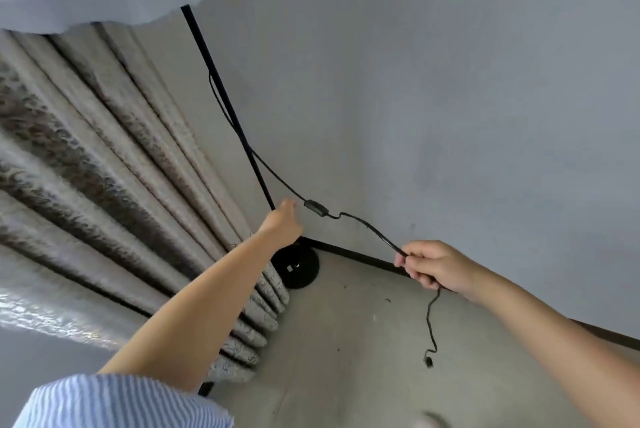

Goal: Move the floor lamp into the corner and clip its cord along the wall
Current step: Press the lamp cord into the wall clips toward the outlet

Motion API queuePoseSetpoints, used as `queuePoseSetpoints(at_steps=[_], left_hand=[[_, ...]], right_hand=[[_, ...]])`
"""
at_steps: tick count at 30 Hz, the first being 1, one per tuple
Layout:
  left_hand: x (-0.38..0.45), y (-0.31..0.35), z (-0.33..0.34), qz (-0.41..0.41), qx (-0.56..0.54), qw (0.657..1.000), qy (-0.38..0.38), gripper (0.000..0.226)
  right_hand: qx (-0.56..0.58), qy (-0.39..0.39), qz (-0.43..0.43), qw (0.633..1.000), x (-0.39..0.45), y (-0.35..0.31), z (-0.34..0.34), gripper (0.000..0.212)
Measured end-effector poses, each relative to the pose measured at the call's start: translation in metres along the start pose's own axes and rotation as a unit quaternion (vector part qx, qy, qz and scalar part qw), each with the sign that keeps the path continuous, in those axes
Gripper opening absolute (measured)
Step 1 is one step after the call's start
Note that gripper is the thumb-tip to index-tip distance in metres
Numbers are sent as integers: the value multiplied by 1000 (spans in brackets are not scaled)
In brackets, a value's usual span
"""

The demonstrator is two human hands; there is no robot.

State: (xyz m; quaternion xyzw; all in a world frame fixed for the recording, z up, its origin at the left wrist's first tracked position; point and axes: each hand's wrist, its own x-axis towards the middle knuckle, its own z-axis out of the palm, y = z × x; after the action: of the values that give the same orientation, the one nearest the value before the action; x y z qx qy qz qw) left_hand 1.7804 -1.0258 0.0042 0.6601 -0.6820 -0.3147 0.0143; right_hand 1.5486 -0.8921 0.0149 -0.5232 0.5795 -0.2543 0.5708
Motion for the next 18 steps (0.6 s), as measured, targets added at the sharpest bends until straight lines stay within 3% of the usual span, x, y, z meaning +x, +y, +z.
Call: queuePoseSetpoints(at_steps=[2, 6, 8, 11, 18], left_hand=[[-16, 3, 15, 16, -6, 1000, -12, 60], [-48, 21, 39, 84, 21, 995, 40, 74], [-60, 29, 49, 126, 115, 982, 79, 67], [-82, 46, 71, 165, 193, 962, 103, 35], [-128, 48, 96, 138, 165, 951, 221, 23]], right_hand=[[10, -10, -8, 1000, -18, 2, 1, 32], [12, -48, -18, 999, -52, 8, -2, 34], [15, -51, -20, 998, -63, 11, -5, 37], [38, -67, -25, 997, -89, 27, -16, 40], [160, -114, -10, 980, -156, 74, -36, 32]])
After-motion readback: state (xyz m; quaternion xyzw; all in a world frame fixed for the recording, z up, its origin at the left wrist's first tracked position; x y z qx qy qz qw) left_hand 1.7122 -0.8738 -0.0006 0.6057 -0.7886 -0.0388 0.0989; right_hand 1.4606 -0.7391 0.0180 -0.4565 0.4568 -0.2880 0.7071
